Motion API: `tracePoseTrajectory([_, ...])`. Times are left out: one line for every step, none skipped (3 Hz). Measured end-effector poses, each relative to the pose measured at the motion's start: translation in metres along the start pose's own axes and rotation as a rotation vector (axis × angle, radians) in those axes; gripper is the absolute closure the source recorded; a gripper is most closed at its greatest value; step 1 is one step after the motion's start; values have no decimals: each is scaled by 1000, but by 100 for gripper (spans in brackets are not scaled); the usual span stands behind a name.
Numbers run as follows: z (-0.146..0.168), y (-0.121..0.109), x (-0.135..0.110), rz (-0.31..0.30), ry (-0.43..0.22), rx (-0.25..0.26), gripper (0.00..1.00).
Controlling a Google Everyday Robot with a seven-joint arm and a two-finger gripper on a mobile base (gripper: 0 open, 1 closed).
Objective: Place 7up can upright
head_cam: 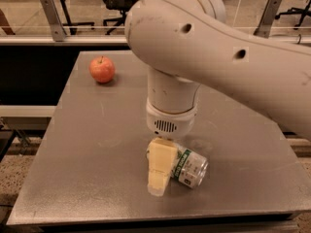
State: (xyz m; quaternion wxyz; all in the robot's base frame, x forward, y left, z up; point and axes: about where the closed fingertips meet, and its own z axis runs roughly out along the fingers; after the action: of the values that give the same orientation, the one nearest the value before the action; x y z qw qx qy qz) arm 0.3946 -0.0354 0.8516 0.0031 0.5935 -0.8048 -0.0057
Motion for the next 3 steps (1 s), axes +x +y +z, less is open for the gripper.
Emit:
tracePoseTrajectory([8, 2, -3, 10, 19, -19, 18])
tracePoseTrajectory([11, 3, -4, 8, 25, -28, 41])
tracePoseTrajectory([4, 3, -5, -2, -21, -30, 63])
